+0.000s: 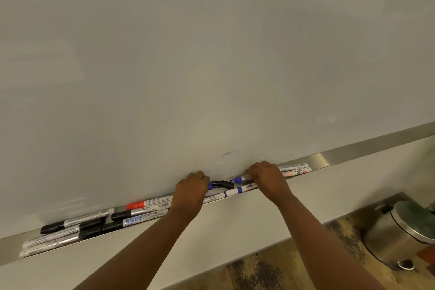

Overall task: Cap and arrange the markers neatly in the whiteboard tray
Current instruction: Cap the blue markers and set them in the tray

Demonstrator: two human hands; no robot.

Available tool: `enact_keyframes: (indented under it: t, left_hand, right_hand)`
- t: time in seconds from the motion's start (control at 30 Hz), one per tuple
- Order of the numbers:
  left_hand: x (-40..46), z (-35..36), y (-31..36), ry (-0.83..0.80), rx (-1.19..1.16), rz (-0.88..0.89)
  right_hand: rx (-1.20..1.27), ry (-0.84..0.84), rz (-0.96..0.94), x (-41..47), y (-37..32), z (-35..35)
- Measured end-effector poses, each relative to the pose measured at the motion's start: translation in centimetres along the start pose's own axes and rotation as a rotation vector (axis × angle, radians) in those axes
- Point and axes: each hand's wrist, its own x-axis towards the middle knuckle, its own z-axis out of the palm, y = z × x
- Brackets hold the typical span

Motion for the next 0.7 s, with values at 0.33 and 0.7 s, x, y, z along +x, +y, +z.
enact_keyframes:
  t: [0.33,0.7]
  left_hand:
    - [-0.1,-1.0,0.0,0.023,-0.334,-0.103]
    - [-0.3,-1.6,0.1,0.036,-0.356,-0.024]
  right_hand:
    - [-0.064,-0.073,0.028,0.6,-0.9,0.8]
    - [0.112,0.122,-0.190,0.7,-3.6,-0.3]
